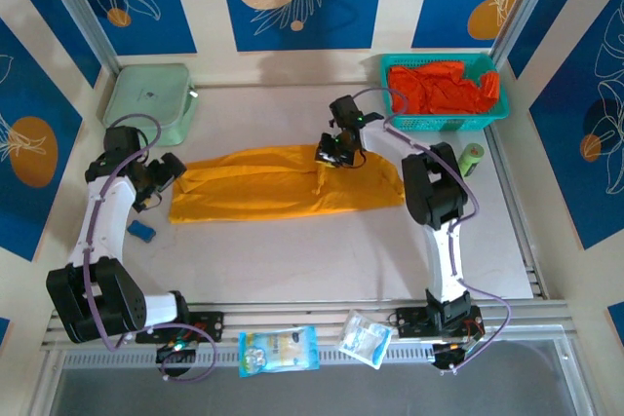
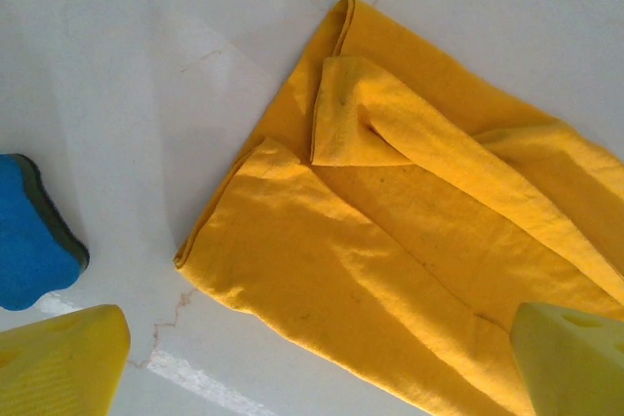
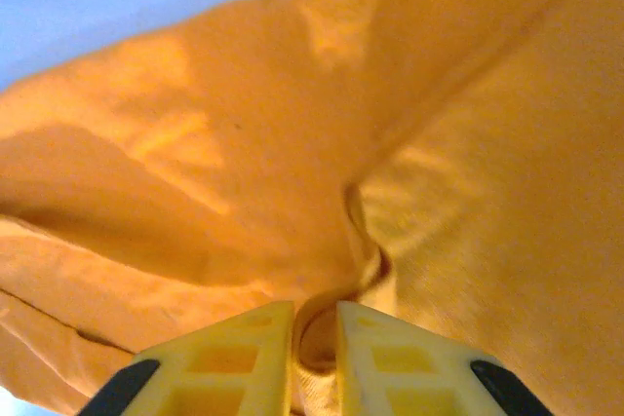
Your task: Fold and stack the t-shirts
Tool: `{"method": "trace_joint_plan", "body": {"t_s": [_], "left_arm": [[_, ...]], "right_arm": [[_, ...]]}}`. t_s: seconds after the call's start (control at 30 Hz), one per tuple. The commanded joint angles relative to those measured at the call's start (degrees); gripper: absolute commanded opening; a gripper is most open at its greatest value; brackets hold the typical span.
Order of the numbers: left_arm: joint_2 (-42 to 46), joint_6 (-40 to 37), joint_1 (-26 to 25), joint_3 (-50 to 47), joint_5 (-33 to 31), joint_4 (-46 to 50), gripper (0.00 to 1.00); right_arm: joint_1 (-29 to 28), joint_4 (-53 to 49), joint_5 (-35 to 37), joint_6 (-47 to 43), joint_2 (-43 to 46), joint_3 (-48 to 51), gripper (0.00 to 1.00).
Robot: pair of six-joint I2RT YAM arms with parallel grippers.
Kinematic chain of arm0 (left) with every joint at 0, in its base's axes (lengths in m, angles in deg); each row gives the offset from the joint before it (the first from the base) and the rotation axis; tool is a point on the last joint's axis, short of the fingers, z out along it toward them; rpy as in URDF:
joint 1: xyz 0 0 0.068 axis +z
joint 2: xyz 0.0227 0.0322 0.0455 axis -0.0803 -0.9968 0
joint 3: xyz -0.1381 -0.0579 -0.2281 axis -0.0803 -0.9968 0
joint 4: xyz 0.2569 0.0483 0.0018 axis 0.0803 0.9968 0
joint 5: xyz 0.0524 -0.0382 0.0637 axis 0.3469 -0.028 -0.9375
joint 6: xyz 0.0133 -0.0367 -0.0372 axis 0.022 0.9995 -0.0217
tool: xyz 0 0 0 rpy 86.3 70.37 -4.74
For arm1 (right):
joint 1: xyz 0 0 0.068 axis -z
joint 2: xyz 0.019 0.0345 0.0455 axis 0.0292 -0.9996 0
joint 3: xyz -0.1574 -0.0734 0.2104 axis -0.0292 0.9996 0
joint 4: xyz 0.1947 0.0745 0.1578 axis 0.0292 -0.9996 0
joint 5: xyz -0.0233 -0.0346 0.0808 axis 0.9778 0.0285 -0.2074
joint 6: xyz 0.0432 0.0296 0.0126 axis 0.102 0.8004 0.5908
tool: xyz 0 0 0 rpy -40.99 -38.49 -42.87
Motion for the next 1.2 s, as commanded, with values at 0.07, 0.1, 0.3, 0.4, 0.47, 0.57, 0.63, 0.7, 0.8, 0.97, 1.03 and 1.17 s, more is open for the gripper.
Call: {"method": "trace_joint_plan", "body": {"t_s": [0.07, 0.1, 0.3, 0.4, 0.47, 0.57, 0.63, 0.7, 0.8, 0.97, 1.03, 1.17], "left_arm": [[0.2, -1.8, -0.1, -0.7, 0.7, 0.5, 0.99], [0.3, -2.0, -0.1, -0.7, 0.7, 0.5, 0.99], [-0.2, -2.8, -0.6, 0.1, 1.2, 0.1, 1.0], [-2.0, -3.3, -2.4, 2.1, 1.6, 0.2, 0.99], [-4.2, -3.4, -4.3, 4.2, 1.4, 0.4, 1.0], [-8.6, -3.3, -8.0, 8.4, 0.4, 0.5, 0.99], [-12.5, -3.5, -10.4, 12.1, -0.8, 0.6, 0.94], [-17.4, -4.0, -12.5, 16.2, -1.9, 1.0, 0.85], [-25.8, -4.9, -14.3, 22.2, -3.1, 2.0, 0.62], [-37.0, -6.0, -15.3, 28.4, -4.0, 1.1, 0.27], [-40.2, -6.9, -15.7, 30.7, -4.2, 1.5, 0.23], [-44.4, -7.7, -16.6, 33.3, -6.4, 2.7, 0.21]], "right_arm": [[-0.9, -4.5, -4.1, 0.2, -5.5, -7.7, 0.33], [-1.0, -4.6, -4.2, 0.2, -5.6, -8.2, 0.34], [-1.2, -2.9, -6.0, 0.9, -2.3, -7.1, 0.36], [-1.2, -0.4, -7.1, 1.8, 1.7, -3.9, 0.36], [-1.2, 1.0, -7.0, 2.1, 5.0, -1.4, 0.37], [-1.0, 2.2, -6.3, 1.9, 10.2, 3.2, 0.37], [-0.5, 2.6, -5.2, 1.7, 14.1, 7.0, 0.37], [0.4, 2.2, -3.9, 1.5, 17.7, 11.3, 0.37], [2.4, 0.6, -2.0, 0.6, 22.8, 17.6, 0.32], [6.3, -0.8, 0.4, -0.6, 29.0, 27.8, 0.06], [7.9, -0.3, 0.2, -0.5, 30.2, 30.9, 0.0], [9.9, -0.2, 1.2, -0.1, 29.5, 33.3, 0.0]]}}
